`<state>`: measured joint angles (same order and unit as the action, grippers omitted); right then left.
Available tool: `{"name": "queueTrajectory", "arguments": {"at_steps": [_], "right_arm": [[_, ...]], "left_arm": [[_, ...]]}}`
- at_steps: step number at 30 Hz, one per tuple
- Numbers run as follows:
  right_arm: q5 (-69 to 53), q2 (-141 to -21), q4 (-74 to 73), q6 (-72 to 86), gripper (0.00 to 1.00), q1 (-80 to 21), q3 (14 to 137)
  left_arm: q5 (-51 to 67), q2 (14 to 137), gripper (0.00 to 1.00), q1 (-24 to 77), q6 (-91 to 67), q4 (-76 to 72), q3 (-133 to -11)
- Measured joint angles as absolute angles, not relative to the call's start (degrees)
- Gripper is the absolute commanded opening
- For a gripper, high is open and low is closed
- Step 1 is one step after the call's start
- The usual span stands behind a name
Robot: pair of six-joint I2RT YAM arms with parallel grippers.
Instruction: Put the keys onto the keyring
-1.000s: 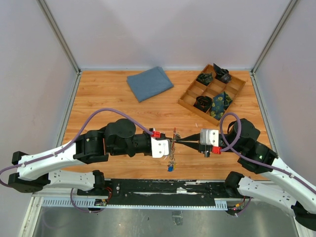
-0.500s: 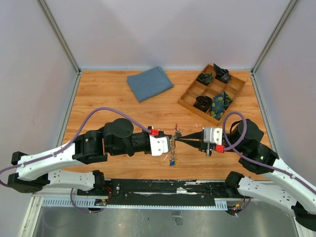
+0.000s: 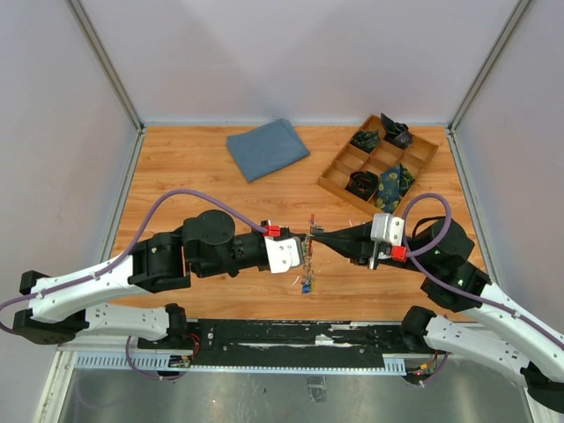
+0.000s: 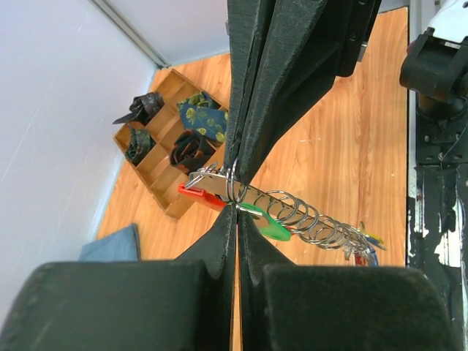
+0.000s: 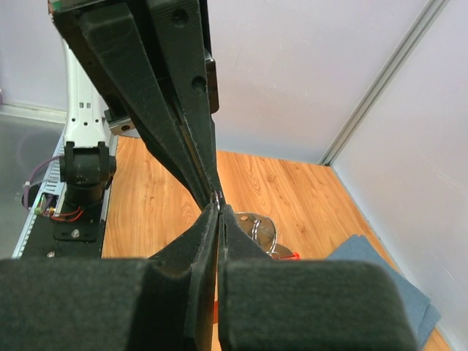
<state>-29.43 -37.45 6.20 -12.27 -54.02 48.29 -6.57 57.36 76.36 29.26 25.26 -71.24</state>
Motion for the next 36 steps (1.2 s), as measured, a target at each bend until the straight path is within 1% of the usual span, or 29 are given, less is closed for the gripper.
{"name": "queueTrajectory", "arguments": {"at_steps": [2,9,11,13,21,36], "right_arm": [[-28.7,-37.5,7.9,-11.3,0.01,-54.0,47.5],[-27.4,-37.7,10.3,-10.4,0.0,-54.0,46.5],[-27.4,-37.6,10.4,-10.5,0.01,-54.0,46.5],[-27.4,-37.4,10.3,-10.7,0.0,-54.0,46.5],[-30.3,-36.6,10.3,-11.2,0.01,-54.0,46.5],[-34.8,-36.6,10.1,-11.3,0.01,-54.0,46.5]], "left_arm": [[-6.9,57.4,0.01,76.4,29.1,25.1,-71.2],[-7.5,55.6,0.26,76.4,27.5,22.1,-69.3],[-7.3,54.5,0.31,76.4,26.9,20.9,-68.7],[-6.7,53.2,0.34,76.4,26.3,19.8,-68.4],[-4.1,50.9,0.37,76.4,24.1,15.5,-67.4],[0.8,52.5,0.36,76.4,23.5,14.7,-66.7]]}}
